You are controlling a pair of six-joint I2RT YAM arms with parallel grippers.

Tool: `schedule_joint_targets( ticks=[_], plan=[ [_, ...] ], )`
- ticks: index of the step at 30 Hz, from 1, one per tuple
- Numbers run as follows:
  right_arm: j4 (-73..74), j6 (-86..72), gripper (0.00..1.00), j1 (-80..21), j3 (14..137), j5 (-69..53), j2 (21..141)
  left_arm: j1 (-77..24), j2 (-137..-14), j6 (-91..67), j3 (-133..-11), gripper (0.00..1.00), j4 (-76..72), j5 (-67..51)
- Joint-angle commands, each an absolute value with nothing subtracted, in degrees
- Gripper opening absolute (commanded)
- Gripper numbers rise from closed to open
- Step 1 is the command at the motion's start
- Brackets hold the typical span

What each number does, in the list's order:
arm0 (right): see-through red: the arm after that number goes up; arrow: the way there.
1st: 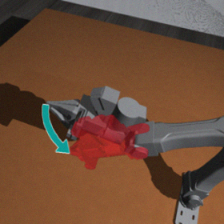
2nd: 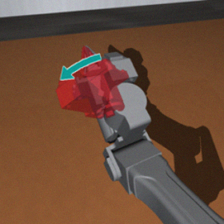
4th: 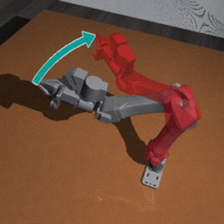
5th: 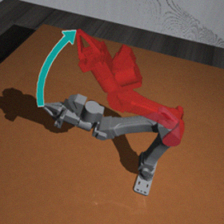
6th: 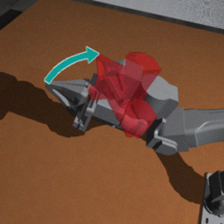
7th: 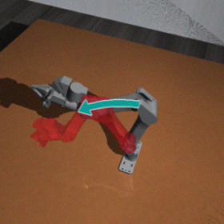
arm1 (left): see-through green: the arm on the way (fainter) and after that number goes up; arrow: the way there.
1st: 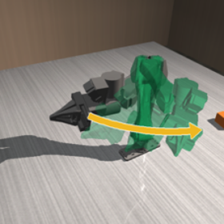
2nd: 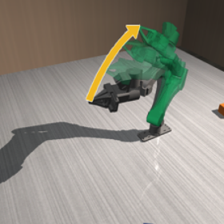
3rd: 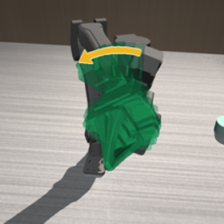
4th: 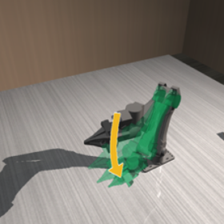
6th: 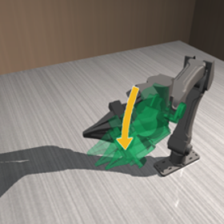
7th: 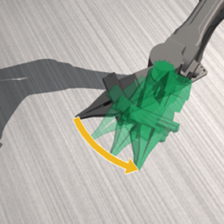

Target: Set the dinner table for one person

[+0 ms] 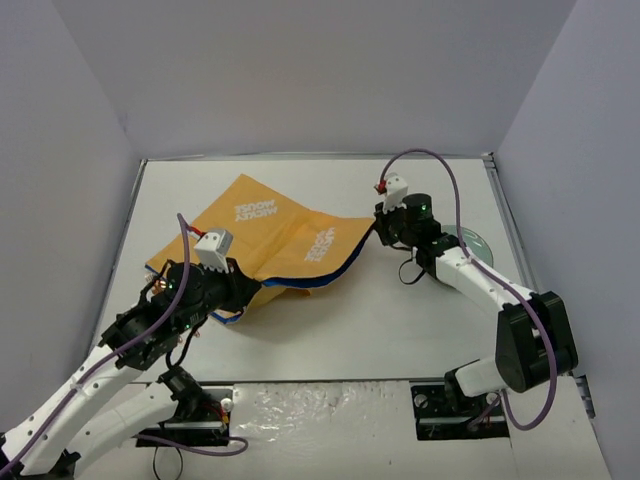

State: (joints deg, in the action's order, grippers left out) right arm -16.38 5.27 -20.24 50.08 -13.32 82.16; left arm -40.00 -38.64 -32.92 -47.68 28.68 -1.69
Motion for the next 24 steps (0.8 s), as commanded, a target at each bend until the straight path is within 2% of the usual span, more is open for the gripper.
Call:
schedule_joint_targets(
  ticks=[1, 5, 7, 9, 15, 18, 20, 22, 24],
  plan=[
    [-18.23, 1.22, 0.0, -19.81, 46.65, -1.91, 77.89, -45.07, -40.04, -40.01, -44.1, 0.0, 19.76, 2.03],
    [-17.39, 0.0, 0.05, -19.69, 44.1, 2.82, 76.65, -49.96, -43.76, -41.5, -42.06, 0.0, 17.19, 3.66],
    [-16.5, -2.86, 0.13, -19.6, 43.13, 5.8, 76.1, -52.64, -45.39, -41.56, -42.02, 0.0, 17.06, 4.86],
    [-15.39, -4.57, 0.24, -19.48, 42.27, 8.44, 75.45, -55.59, -46.65, -41.37, -42.19, 0.14, 17.53, 5.72],
    [-12.76, -6.78, 0.4, -19.41, 41.53, 6.93, 68.78, -61.39, -48.44, -40.66, -44.27, 0.58, 20.67, 7.46],
    [-11.76, -8.59, 0.54, -19.36, 41.96, 6.69, 65.81, -61.55, -49.42, -39.53, -46.22, 0.82, 21.41, 6.63],
    [-11.67, -9.57, 0.61, -19.42, 42.67, 5.01, 64.14, -61.61, -50.7, -38.07, -48.06, 0.92, 21.48, 5.9],
    [-11.07, -10.92, 0.69, -19.44, 43.66, 1.76, 64.01, -61.6, -52.17, -37.0, -49.53, 0.94, 21.35, 6.21],
    [-10.33, -13.03, 0.72, -19.62, 44.14, -0.65, 65.16, -61.28, -54.63, -35.82, -51.66, 0.95, 21.08, 8.02]
  ],
)
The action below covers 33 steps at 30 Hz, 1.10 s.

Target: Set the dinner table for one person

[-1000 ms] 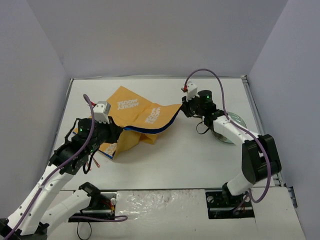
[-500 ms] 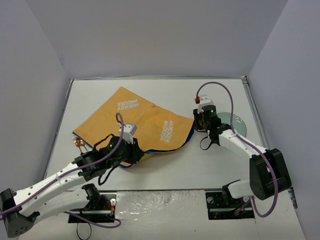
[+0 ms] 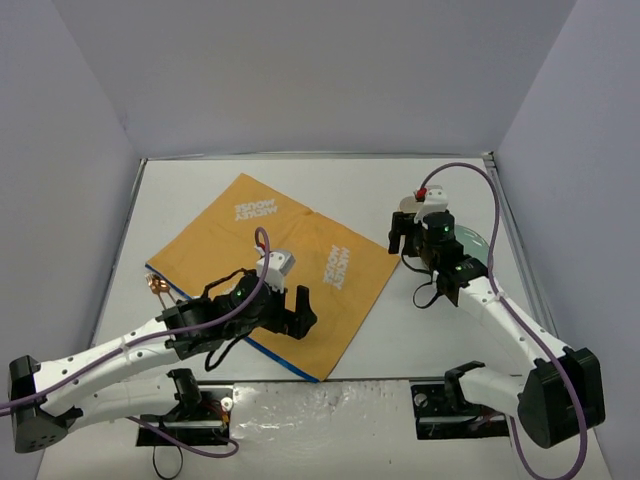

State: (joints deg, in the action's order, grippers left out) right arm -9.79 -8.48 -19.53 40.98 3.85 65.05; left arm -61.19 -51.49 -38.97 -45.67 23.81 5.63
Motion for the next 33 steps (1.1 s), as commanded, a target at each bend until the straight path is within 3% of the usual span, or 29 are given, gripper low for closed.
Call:
schedule_joint_targets(
  ticks=[1, 10, 17, 21, 33],
  plan=[
    [-10.13, -14.26, 0.72, -19.78, 44.19, -1.64, 65.87, -60.93, -55.39, -35.73, -52.69, 0.95, 20.81, 9.36],
    [-11.61, -20.95, 0.66, -24.82, 42.95, -0.38, 74.37, -36.47, -66.67, -35.7, -57.49, 0.93, 18.04, 6.56],
    [-15.19, -24.0, 0.56, -27.26, 42.75, 3.08, 82.69, -18.99, -84.96, -29.96, -73.11, 0.83, 15.21, 0.99],
    [-17.23, -26.2, 0.5, -27.33, 42.45, 4.49, 86.39, -14.41, -96.25, -28.54, -82.78, 0.77, 14.77, -0.32],
    [-20.73, -34.09, 0.49, -26.68, 39.2, 7.97, 92.77, -10.12, -124.6, -26.54, -103.97, 0.56, 15.14, -4.33]
  ],
)
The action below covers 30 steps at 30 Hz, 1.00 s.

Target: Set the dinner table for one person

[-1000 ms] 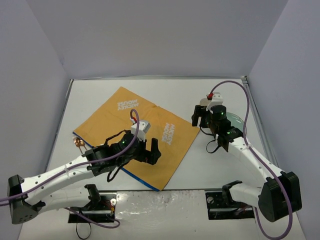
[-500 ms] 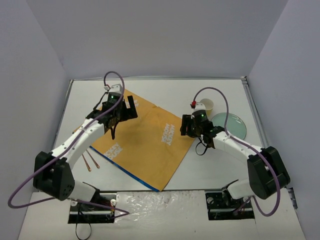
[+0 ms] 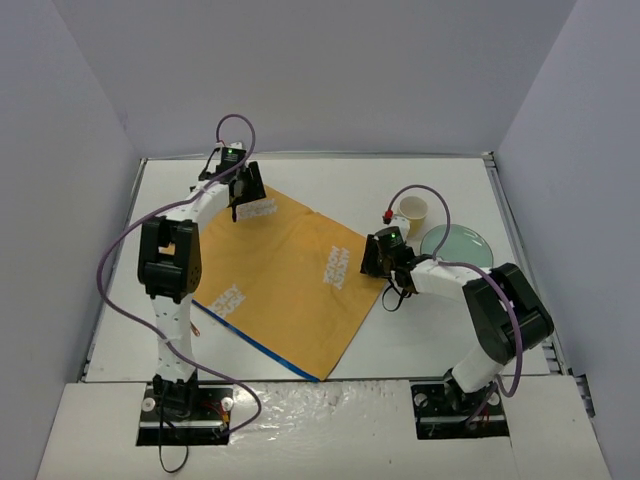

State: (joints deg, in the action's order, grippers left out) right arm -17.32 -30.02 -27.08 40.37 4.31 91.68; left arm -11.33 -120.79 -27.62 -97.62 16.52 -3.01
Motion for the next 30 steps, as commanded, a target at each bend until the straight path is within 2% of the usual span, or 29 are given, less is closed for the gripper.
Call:
schedule_joint_targets(
  ticks=[1, 6, 19, 21, 25, 30],
  plan=[
    [-20.89, -34.48, 0.49, -26.41, 38.6, 8.29, 92.88, -9.73, -125.98, -26.92, -104.57, 0.55, 15.2, -4.39],
    [-19.12, -36.82, 0.49, -24.0, 35.65, 9.36, 91.63, -8.75, -131.38, -26.68, -107.87, 0.51, 16.82, -4.22],
    [-13.54, -36.31, 0.48, -20.13, 33.72, 11.18, 86.35, -6.15, -139.66, -28.3, -116.87, 0.52, 21.62, -5.07],
    [-13.3, -34.8, 0.48, -20.21, 35.11, 10.82, 84.87, -6.23, -139.0, -27.89, -117.24, 0.55, 21.07, -6.19],
    [-9.99, -28.83, 0.48, -21.23, 39.64, 10.2, 80.67, -6.24, -134.05, -27.68, -117.41, 0.66, 20.74, -8.63],
    [-5.79, -23.74, 0.48, -26.94, 44.47, 9.8, 77.85, -6.33, -124.99, -27.86, -113.88, 0.73, 22.38, -8.16]
  ],
)
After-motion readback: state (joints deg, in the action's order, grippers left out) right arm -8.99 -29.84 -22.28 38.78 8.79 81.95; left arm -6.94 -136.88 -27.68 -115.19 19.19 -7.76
